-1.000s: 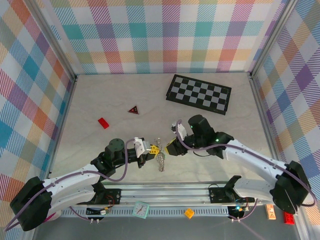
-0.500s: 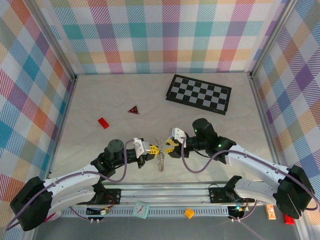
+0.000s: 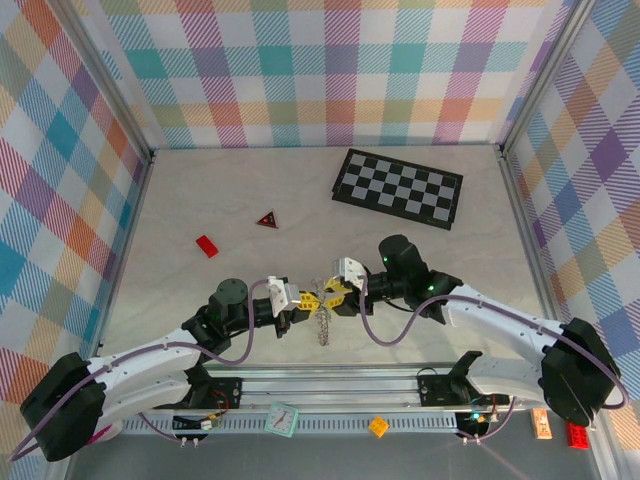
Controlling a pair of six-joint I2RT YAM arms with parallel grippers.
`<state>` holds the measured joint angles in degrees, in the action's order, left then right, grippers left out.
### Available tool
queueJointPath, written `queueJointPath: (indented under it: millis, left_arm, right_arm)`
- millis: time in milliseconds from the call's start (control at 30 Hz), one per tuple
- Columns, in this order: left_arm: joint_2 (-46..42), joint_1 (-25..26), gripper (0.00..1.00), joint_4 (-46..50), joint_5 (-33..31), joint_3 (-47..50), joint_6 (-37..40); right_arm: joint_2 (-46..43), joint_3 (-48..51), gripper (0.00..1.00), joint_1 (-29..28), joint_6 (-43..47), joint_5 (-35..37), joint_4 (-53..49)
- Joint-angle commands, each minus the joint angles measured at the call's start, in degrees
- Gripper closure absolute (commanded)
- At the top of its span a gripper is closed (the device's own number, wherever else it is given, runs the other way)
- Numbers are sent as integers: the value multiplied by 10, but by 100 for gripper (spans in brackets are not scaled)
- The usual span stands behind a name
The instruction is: Put the keys on the keyring
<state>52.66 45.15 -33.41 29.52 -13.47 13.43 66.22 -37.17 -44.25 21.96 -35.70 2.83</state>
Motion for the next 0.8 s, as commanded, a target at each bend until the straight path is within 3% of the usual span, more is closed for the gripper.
queueJointPath:
  millis: [0,400,567,600,733,767]
  left_arm:
    - [1,6,100,-44,20,-9,-4]
    - [6,6,100,-58,27,-10,-12]
    - [8,6,100,-59,23,-12,-15]
    - [6,6,100,-55,17,-13,-16]
    - [-10,6,76,11,-12,-27,-4]
    - [-14,6,74,32,-15,-33,3]
  right_arm:
    - [12,-11,67,2,13,-31,3]
    - [47,-27,79,1,4,-61,13]
    - [50,-39,100,0,12,-66,-2]
    - [49,-42,100,0,15,-64,-10]
    - [38,-67,100,-6,44,-25,-79]
    - [37,-80,100,-9,58,-9,-110]
